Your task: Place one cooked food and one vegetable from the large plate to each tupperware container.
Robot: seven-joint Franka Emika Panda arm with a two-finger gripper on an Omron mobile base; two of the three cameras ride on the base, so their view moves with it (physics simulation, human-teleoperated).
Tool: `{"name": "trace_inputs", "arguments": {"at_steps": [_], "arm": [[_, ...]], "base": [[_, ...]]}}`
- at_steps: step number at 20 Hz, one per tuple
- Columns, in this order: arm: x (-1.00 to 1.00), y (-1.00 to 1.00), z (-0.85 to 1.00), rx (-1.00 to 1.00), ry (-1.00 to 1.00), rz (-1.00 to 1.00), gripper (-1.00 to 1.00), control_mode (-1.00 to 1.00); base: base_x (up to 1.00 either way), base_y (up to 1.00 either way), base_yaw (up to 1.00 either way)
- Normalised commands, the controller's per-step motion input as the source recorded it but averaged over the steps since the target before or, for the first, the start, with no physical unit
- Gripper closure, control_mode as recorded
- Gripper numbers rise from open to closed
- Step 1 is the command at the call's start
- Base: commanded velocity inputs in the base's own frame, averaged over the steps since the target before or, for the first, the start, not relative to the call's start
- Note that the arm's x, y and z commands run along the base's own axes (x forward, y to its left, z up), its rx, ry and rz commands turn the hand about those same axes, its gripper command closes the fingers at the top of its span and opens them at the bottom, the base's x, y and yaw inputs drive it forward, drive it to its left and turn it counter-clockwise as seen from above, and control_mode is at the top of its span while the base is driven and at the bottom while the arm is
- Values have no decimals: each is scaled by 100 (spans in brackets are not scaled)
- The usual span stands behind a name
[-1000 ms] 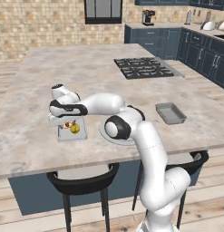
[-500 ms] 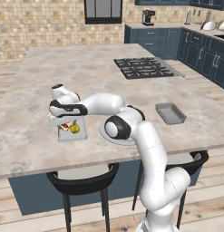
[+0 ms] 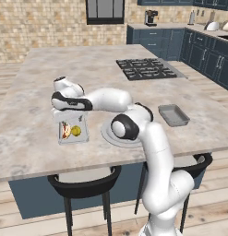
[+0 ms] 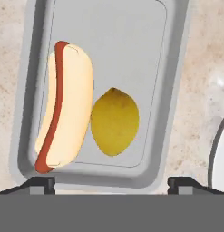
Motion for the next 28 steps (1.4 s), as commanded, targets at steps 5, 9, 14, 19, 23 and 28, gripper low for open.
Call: {"name": "trace_inputs", "arguments": {"at_steps": [5,9,14,19,23,28], "arm": [[-36,-68,8,1,0,-23,-100,-100],[-5,-100,-2,20,-1,-44,-100,-100],[-3,-97,67,16,-6,-29,-100,-100],[1,-98,37,-2,9,-9,-100,-100],[0,-100,0,0,11,0,-100,-100],[-26,-99,6,1,1,3,-100,-100]], "base": [[0,0,0],[0,0,0],[0,0,0],[0,0,0],[0,0,0],[0,0,0]]}}
